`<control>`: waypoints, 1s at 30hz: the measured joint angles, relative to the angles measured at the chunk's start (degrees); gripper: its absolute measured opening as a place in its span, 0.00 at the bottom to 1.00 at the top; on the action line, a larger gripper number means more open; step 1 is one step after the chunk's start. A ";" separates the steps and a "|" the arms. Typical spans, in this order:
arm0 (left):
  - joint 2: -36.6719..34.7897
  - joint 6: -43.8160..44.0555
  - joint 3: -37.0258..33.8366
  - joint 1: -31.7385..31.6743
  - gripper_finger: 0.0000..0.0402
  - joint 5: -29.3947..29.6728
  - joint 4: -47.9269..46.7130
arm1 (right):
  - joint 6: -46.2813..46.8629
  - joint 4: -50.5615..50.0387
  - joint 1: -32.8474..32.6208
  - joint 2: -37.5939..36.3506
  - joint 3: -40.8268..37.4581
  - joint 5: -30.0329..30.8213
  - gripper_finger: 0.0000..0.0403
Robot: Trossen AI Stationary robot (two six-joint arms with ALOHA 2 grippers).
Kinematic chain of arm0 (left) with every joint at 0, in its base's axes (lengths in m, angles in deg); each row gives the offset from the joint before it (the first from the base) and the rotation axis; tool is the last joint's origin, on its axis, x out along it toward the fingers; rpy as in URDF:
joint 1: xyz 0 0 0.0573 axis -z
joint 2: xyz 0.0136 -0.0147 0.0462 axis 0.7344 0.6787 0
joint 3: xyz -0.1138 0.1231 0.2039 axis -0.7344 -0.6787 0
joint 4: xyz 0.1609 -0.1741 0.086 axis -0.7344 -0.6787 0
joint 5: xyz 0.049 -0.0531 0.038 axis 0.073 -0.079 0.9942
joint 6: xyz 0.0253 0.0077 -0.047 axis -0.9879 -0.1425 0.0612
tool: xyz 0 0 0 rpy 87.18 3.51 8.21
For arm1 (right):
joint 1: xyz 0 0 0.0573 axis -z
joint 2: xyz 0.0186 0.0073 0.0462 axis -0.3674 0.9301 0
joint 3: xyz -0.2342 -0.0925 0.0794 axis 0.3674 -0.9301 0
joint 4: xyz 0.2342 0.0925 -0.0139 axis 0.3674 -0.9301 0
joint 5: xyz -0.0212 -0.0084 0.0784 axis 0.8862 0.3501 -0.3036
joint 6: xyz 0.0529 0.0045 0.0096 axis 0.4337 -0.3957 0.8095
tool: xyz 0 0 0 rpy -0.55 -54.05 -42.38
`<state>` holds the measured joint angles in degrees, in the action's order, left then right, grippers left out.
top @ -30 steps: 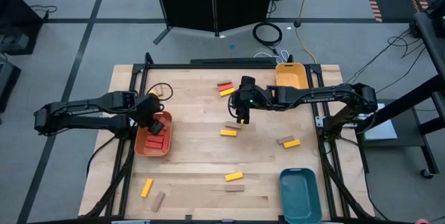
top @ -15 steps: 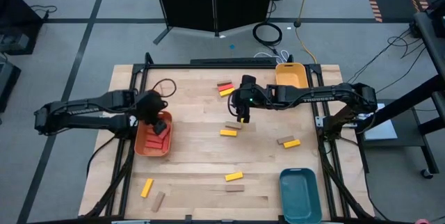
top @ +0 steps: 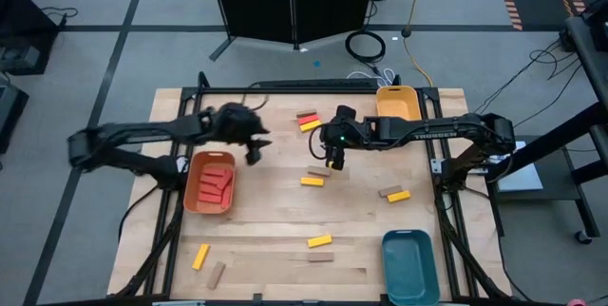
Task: Sort blocks
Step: Put the orange block into the orange bin
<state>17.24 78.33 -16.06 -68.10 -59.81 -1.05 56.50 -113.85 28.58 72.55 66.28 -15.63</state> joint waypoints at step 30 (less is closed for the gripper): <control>47.42 -7.72 32.10 -9.53 0.41 0.14 3.36 | 11.74 -8.65 -4.20 0.00 0.00 0.53 0.60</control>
<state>64.66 70.61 16.05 -77.63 -59.67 2.32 68.24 -122.50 24.38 72.55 66.28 -15.10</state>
